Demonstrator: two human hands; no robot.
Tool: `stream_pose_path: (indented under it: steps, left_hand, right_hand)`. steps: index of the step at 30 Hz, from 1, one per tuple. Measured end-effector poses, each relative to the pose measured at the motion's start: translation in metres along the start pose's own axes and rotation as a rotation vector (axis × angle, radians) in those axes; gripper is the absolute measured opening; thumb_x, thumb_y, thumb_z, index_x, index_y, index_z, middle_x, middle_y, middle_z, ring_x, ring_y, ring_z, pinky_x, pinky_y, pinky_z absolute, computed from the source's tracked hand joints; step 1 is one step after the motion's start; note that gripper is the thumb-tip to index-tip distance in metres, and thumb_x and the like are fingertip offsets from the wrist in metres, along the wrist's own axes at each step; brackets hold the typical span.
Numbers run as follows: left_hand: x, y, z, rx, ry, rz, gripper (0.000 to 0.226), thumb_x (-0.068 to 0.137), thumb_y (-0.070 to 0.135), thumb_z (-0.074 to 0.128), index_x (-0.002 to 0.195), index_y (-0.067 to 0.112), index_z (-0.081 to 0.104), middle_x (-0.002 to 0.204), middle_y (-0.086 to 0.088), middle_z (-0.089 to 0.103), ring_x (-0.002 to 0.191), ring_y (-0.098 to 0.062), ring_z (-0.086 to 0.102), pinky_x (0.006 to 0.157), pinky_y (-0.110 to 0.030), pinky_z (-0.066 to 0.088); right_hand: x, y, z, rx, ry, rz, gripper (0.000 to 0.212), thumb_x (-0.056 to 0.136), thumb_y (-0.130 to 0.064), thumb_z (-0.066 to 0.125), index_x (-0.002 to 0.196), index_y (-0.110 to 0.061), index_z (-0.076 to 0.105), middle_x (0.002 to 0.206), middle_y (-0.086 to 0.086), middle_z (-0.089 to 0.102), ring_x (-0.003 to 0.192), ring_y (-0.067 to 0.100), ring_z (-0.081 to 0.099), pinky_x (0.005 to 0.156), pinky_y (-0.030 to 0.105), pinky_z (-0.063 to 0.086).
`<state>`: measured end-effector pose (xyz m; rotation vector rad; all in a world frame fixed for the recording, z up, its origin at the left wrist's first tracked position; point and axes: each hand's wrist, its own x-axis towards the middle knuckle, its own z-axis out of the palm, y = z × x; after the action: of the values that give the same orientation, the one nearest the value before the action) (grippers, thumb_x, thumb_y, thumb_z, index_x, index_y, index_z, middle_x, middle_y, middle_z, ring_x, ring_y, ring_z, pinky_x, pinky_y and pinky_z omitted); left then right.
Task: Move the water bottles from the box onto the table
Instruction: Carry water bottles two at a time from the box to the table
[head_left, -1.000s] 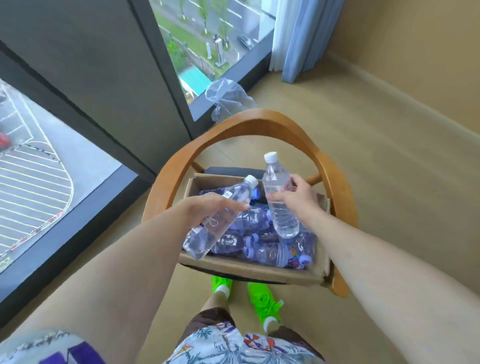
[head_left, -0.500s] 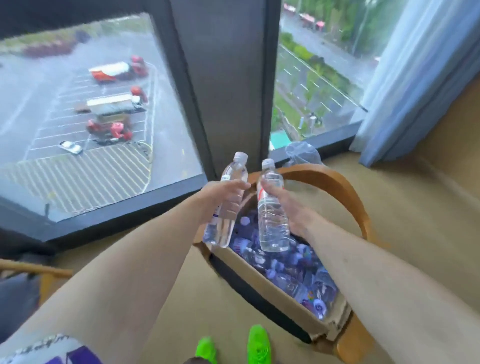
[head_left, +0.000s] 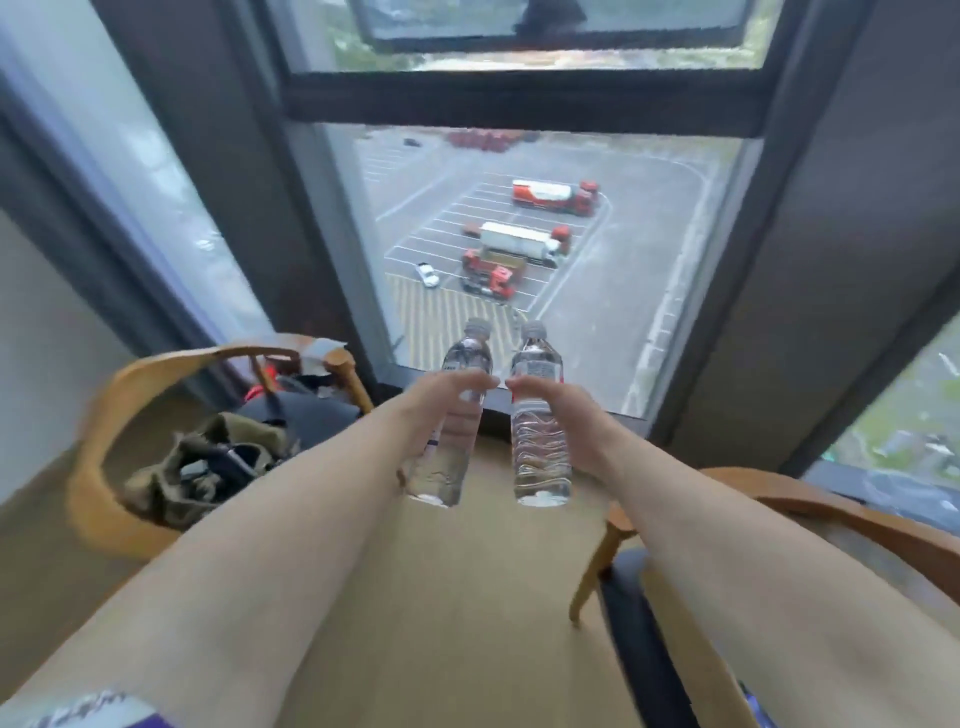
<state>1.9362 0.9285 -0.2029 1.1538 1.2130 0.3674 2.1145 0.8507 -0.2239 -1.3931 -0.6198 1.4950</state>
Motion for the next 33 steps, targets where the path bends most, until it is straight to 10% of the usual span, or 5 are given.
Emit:
stream_pose_path:
  steps: [4, 17, 23, 30, 33]
  left_hand:
    - [-0.055, -0.041, -0.119, -0.057, 0.281, -0.002, 0.042, 0.074, 0.052, 0.082, 0.096, 0.017, 0.072, 0.078, -0.004, 0.076, 0.075, -0.025, 0.071, 0.083, -0.039, 0.058]
    - [-0.306, -0.203, -0.449, -0.373, 0.875, 0.033, 0.056, 0.068, 0.047, 0.084, 0.113, 0.015, 0.072, 0.093, -0.007, 0.077, 0.081, -0.022, 0.074, 0.074, -0.036, 0.060]
    - [-0.409, -0.279, -0.525, -0.530, 1.118, -0.047, 0.053, 0.070, 0.047, 0.085, 0.116, 0.024, 0.070, 0.138, -0.014, 0.063, 0.127, -0.033, 0.058, 0.111, -0.050, 0.042]
    - [-0.505, -0.356, -0.579, -0.722, 1.399, -0.130, 0.045, 0.067, 0.045, 0.087, 0.103, 0.021, 0.074, 0.110, -0.008, 0.070, 0.100, -0.026, 0.065, 0.088, -0.037, 0.049]
    - [-0.532, -0.376, -0.603, -0.758, 1.490, -0.134, 0.059, 0.062, 0.050, 0.088, 0.111, 0.021, 0.072, 0.114, -0.008, 0.071, 0.109, -0.030, 0.065, 0.105, -0.051, 0.047]
  right_hand:
    - [0.017, 0.011, 0.137, -0.102, -0.204, -0.007, 0.035, 0.080, -0.026, 0.083, 0.104, -0.006, 0.069, 0.076, 0.011, 0.064, 0.063, 0.025, 0.063, 0.064, 0.035, 0.054]
    - [-0.041, 0.126, 0.570, -0.442, -0.685, 0.014, 0.044, 0.076, -0.037, 0.087, 0.109, -0.011, 0.073, 0.089, 0.012, 0.077, 0.072, 0.025, 0.076, 0.064, 0.035, 0.062]
    - [-0.088, 0.186, 0.703, -0.565, -0.882, 0.096, 0.046, 0.075, -0.036, 0.089, 0.106, -0.006, 0.072, 0.080, 0.012, 0.069, 0.065, 0.027, 0.069, 0.054, 0.033, 0.059]
    - [-0.130, 0.248, 0.833, -0.659, -1.111, 0.189, 0.047, 0.073, -0.033, 0.090, 0.104, -0.003, 0.071, 0.069, 0.009, 0.066, 0.053, 0.025, 0.065, 0.052, 0.033, 0.056]
    - [-0.142, 0.271, 0.888, -0.708, -1.228, 0.189, 0.050, 0.074, -0.035, 0.089, 0.106, -0.003, 0.071, 0.068, 0.008, 0.068, 0.055, 0.024, 0.067, 0.054, 0.033, 0.057]
